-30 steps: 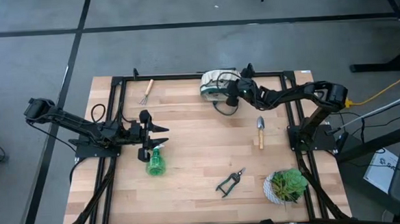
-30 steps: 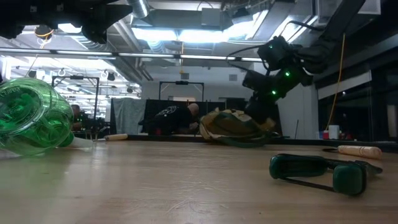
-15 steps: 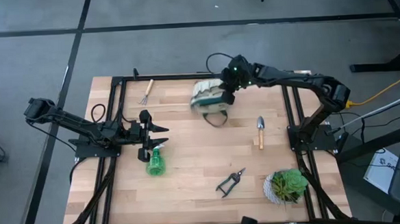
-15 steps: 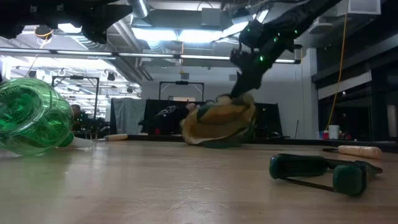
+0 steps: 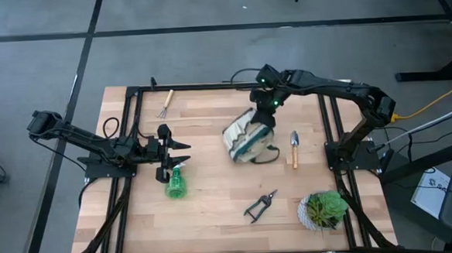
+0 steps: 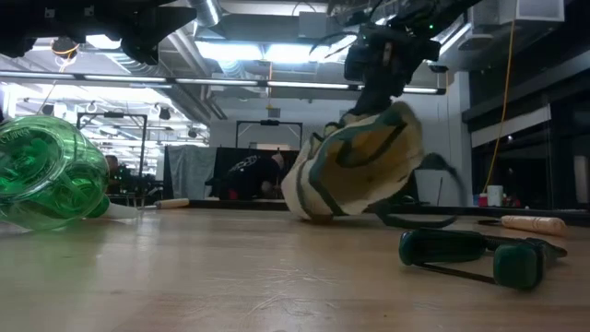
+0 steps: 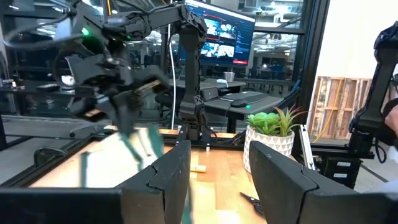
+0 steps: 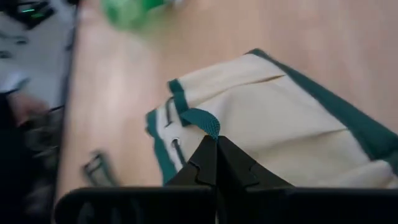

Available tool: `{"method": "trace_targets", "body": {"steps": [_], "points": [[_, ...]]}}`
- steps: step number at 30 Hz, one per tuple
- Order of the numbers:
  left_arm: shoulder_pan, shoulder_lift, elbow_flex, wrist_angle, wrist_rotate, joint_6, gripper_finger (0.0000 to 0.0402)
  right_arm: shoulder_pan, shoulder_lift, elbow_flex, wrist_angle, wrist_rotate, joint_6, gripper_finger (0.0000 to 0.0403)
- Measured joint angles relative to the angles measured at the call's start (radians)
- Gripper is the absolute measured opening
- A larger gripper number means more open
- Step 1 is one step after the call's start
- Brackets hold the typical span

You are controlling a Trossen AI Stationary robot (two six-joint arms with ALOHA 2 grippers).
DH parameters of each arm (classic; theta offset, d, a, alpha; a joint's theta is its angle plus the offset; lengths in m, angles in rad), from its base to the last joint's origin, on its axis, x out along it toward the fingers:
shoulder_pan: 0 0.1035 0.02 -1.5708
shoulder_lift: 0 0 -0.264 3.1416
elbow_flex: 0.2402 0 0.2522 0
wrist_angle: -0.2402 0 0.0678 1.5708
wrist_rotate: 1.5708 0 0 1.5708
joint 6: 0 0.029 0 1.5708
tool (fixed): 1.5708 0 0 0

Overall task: Pick & Place Garden tools in Gardening bag
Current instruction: Adjust the green gardening bag

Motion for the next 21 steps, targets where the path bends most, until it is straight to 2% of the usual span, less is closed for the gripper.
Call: {"method": "trace_targets", "body": {"steps": [4,21], "points": [[0.0,0.0,0.0,0.0,0.0,0.0,0.0162,0.018,0.0,0.0,-0.047,-0.095,-0.001,0.0],[0.0,0.0,0.0,0.0,0.0,0.0,0.0159,0.037,0.0,0.0,0.097,-0.076,-0.03,0.0]]}}
